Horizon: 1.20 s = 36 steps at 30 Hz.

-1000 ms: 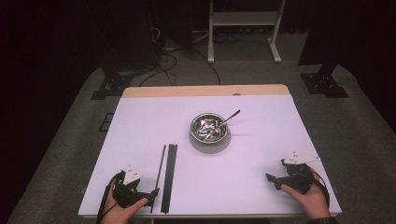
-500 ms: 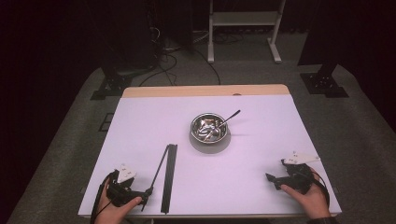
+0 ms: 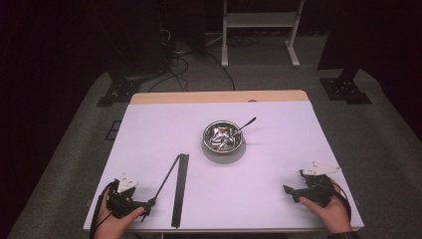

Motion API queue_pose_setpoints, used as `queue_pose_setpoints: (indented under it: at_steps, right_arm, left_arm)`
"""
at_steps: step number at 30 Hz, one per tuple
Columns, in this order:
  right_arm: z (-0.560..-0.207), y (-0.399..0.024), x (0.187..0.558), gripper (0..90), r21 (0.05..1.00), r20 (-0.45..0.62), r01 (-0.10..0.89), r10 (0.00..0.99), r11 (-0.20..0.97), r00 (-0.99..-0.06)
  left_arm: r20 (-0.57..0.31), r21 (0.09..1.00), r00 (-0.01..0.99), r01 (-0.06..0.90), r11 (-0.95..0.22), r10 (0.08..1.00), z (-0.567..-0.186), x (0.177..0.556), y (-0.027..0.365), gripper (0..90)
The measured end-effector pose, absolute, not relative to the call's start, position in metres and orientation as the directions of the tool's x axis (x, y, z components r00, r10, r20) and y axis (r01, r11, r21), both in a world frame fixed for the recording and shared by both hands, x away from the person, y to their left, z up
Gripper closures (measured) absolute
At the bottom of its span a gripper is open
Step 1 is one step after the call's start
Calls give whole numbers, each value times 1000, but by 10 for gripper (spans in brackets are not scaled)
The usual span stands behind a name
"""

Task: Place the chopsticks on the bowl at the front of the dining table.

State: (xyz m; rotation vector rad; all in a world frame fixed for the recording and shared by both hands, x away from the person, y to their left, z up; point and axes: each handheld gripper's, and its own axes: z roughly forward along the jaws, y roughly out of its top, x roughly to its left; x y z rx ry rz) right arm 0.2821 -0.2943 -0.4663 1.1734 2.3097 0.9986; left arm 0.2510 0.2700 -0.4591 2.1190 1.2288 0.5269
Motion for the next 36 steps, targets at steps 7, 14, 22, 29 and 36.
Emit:
queue_pose_setpoints:
  at_steps: [7,14,22,29,36]
  right_arm:
    - [-466,-294,282,127,730,-3,552,808,404,-589]
    - [-466,-294,282,126,729,-3,552,808,404,-589]
    - [-466,-294,282,127,729,-2,552,809,404,-588]
    - [-466,-294,282,127,729,-3,552,808,405,-589]
    - [-466,-294,282,127,729,-3,552,808,405,-589]
  left_arm:
    - [28,689,478,627,-363,878,-459,254,280,0]
    - [29,692,467,629,-356,884,-459,257,288,0]
    - [30,696,455,629,-345,890,-459,259,298,0]
    - [38,699,443,629,-341,896,-459,260,306,0]
    - [36,699,429,635,-330,902,-457,260,313,0]
